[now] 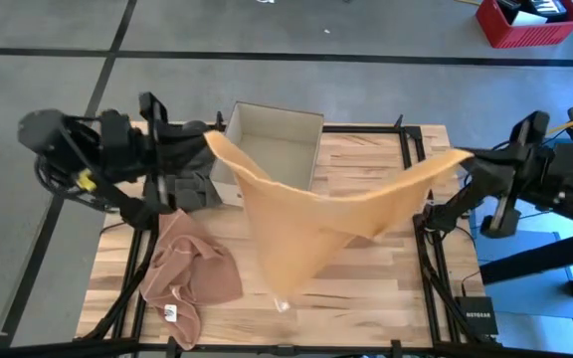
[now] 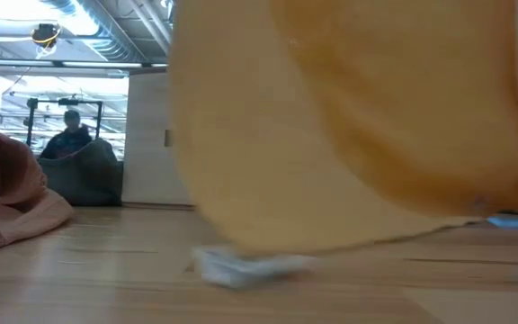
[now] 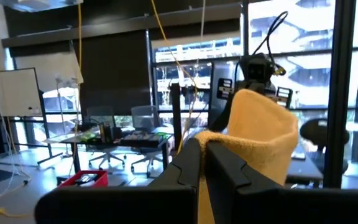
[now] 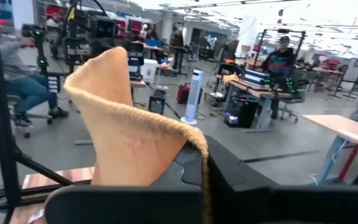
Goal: Fold towel
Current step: Fold the yellow towel
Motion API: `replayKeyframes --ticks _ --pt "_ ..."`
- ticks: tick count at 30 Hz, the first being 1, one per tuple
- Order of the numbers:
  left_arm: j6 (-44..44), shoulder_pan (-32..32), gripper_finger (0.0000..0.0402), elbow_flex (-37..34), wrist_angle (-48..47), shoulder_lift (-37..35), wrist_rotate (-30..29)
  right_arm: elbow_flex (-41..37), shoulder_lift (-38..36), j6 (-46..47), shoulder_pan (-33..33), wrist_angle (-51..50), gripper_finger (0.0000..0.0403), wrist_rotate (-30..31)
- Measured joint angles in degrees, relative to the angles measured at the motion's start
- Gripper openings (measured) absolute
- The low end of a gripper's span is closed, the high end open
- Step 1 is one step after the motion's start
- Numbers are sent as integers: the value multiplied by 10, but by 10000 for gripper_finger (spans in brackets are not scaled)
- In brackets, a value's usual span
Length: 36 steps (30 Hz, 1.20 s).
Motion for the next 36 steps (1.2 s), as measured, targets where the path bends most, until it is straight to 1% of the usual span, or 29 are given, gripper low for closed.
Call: replayKeyframes --ticks 3,7,11,17,19,20,23,25,28,32,34,36 --pt "-21 -1 4 0 -1 -12 0 0 0 -102 1 108 7 -1" --pt "-68 -6 4 0 0 -36 1 0 -1 -190 1 210 4 -7" --pt "-76 -6 4 0 3 -57 0 0 -6 -190 1 231 4 -31" --pt "-79 -29 4 0 -50 -54 3 0 3 -176 1 231 5 -41" --pt "-80 -39 4 0 -57 -47 20 0 11 -167 2 231 5 -47" --pt "-75 -45 4 0 -57 -43 39 0 16 -161 2 231 5 -51" --pt "-33 -84 4 0 -36 -25 110 0 31 -119 2 234 6 -76" --pt "4 -118 4 0 -7 -10 134 0 43 -97 14 235 6 -91" --pt "50 -165 4 0 43 12 138 0 64 -93 47 248 6 -104" --pt "121 -215 4 0 104 37 134 0 92 -104 74 284 6 -130" --pt "165 -236 4 -1 134 47 126 0 106 -132 80 315 6 -143" --pt "207 -252 4 -1 174 55 98 -1 117 -175 81 358 7 -150"
